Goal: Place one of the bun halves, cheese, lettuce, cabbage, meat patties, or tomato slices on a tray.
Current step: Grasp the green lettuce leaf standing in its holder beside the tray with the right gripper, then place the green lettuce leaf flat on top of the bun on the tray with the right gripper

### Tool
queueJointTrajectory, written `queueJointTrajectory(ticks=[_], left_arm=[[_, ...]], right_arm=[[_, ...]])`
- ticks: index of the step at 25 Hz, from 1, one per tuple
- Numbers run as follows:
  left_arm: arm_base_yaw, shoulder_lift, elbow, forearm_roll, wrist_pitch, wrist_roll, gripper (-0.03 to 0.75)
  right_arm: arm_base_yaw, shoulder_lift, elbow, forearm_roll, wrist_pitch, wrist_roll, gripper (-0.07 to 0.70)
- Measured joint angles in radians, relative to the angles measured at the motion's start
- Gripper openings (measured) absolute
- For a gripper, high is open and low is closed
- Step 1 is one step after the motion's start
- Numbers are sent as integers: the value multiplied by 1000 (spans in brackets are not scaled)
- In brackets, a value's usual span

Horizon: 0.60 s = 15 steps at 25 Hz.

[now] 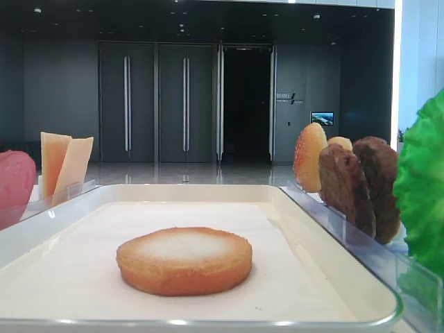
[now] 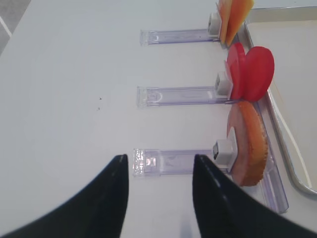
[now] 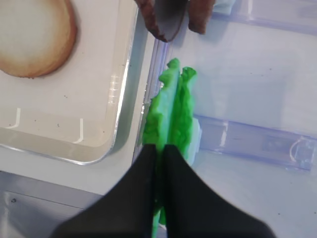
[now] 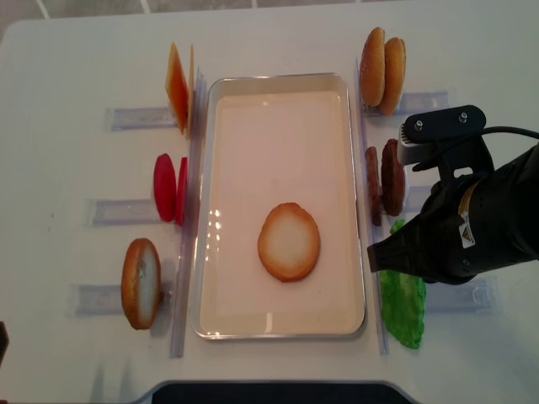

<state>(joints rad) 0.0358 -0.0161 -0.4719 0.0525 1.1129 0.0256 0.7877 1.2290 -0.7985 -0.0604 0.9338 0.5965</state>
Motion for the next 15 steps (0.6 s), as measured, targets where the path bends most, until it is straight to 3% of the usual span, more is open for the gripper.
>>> queueJointTrajectory(ticks=[5, 12, 15], left_arm=[[0, 0, 0, 0, 0, 0, 328], [0, 0, 0, 0, 0, 0, 328], [0, 0, 0, 0, 0, 0, 328]], right_arm=[[1, -20, -3, 2, 14, 0, 35], [29, -110, -111, 4, 137, 0, 35], [59, -126, -137, 4, 154, 1, 35]])
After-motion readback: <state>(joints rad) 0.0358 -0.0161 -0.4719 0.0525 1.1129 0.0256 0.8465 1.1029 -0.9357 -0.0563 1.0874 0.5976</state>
